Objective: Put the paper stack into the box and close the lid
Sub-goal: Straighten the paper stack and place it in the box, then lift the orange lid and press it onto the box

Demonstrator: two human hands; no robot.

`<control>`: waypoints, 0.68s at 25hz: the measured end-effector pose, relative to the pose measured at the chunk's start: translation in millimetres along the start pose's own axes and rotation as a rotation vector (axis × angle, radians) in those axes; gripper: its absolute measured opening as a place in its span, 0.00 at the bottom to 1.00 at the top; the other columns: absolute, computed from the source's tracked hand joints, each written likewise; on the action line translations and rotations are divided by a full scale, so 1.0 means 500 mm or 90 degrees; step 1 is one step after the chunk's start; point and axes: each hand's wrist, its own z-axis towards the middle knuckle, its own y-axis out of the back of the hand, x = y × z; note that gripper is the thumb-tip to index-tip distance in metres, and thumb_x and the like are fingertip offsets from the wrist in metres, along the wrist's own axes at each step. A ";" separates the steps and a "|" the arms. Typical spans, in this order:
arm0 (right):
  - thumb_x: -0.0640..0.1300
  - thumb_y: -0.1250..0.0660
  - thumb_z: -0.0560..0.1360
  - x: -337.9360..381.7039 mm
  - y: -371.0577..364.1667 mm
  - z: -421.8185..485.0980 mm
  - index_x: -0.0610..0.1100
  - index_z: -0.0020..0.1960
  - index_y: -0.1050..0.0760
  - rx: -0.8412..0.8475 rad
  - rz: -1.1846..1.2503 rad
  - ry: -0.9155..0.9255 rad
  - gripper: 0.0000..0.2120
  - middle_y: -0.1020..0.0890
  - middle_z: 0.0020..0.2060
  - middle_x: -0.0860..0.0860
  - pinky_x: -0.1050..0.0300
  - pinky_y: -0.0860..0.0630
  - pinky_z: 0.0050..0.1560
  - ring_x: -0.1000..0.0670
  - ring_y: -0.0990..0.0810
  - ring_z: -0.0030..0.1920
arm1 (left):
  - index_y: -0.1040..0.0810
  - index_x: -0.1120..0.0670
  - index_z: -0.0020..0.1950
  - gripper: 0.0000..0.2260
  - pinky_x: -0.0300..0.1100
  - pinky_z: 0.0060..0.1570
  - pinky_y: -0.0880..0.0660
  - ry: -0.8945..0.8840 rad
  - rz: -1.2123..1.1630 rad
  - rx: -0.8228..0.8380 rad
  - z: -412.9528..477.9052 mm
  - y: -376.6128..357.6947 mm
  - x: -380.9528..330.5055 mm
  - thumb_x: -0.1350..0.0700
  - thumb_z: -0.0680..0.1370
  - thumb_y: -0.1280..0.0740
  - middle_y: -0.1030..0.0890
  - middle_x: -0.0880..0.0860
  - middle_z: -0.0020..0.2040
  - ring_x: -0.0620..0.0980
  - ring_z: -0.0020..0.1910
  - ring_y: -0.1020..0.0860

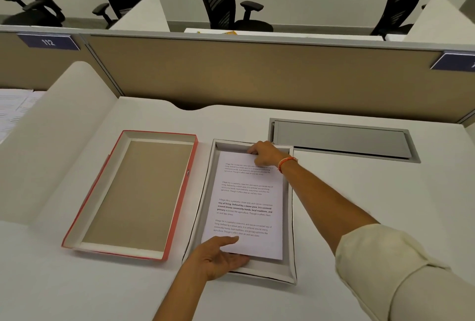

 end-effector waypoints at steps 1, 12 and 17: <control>0.32 0.37 0.75 0.001 0.001 -0.001 0.37 0.60 0.21 0.004 -0.002 -0.002 0.15 0.18 0.55 0.39 0.49 0.22 0.59 0.39 0.20 0.56 | 0.27 0.58 0.64 0.25 0.65 0.62 0.27 0.000 0.019 -0.003 -0.002 0.000 0.000 0.72 0.70 0.29 0.21 0.71 0.59 0.72 0.59 0.22; 0.35 0.29 0.73 0.107 -0.033 -0.030 0.39 0.72 0.32 -0.061 0.259 0.044 0.29 0.26 0.68 0.43 0.50 0.28 0.69 0.44 0.26 0.68 | 0.20 0.64 0.56 0.14 0.47 0.48 0.18 -0.406 0.381 -0.095 -0.118 0.057 -0.149 0.61 0.72 0.27 0.16 0.63 0.53 0.62 0.52 0.16; 0.43 0.26 0.72 0.214 -0.164 -0.067 0.40 0.72 0.32 -0.096 0.475 0.003 0.31 0.25 0.67 0.44 0.55 0.26 0.67 0.46 0.24 0.66 | 0.21 0.55 0.60 0.15 0.49 0.58 0.24 -0.684 0.543 -0.384 -0.128 0.140 -0.277 0.58 0.74 0.28 0.18 0.53 0.58 0.54 0.57 0.20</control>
